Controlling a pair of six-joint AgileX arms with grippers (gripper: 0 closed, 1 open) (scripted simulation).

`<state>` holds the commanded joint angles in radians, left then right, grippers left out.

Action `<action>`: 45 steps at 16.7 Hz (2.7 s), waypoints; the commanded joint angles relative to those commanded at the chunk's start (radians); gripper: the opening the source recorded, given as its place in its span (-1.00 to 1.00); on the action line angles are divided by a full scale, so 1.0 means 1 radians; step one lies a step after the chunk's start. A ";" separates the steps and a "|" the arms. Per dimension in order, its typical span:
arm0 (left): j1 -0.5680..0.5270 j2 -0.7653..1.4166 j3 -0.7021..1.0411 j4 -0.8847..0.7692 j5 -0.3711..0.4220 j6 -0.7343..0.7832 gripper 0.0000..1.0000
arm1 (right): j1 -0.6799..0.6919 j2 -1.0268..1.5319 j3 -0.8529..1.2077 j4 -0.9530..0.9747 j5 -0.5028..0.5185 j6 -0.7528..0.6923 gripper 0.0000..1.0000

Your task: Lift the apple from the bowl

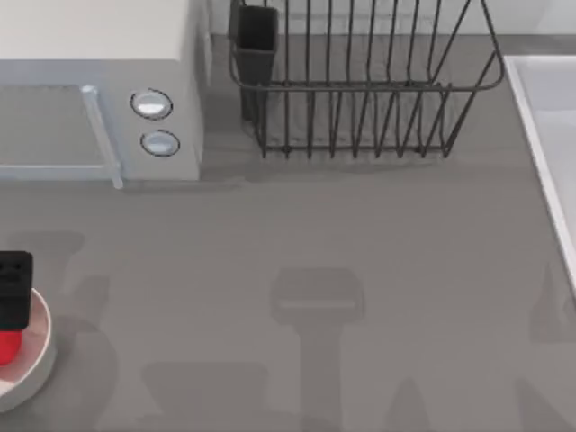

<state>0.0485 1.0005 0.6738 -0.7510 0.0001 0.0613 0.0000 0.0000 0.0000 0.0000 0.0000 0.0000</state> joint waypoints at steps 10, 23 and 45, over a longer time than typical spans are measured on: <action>0.021 0.458 0.288 -0.322 0.000 0.026 1.00 | 0.000 0.000 0.000 0.000 0.000 0.000 1.00; 0.023 0.625 0.087 0.062 0.000 0.032 1.00 | 0.000 0.000 0.000 0.000 0.000 0.000 1.00; 0.025 0.677 0.026 0.159 0.000 0.033 -1.00 | 0.000 0.000 0.000 0.000 0.000 0.000 1.00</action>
<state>0.0730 1.6778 0.6994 -0.5924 0.0001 0.0947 0.0000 0.0000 0.0000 0.0000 0.0000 0.0000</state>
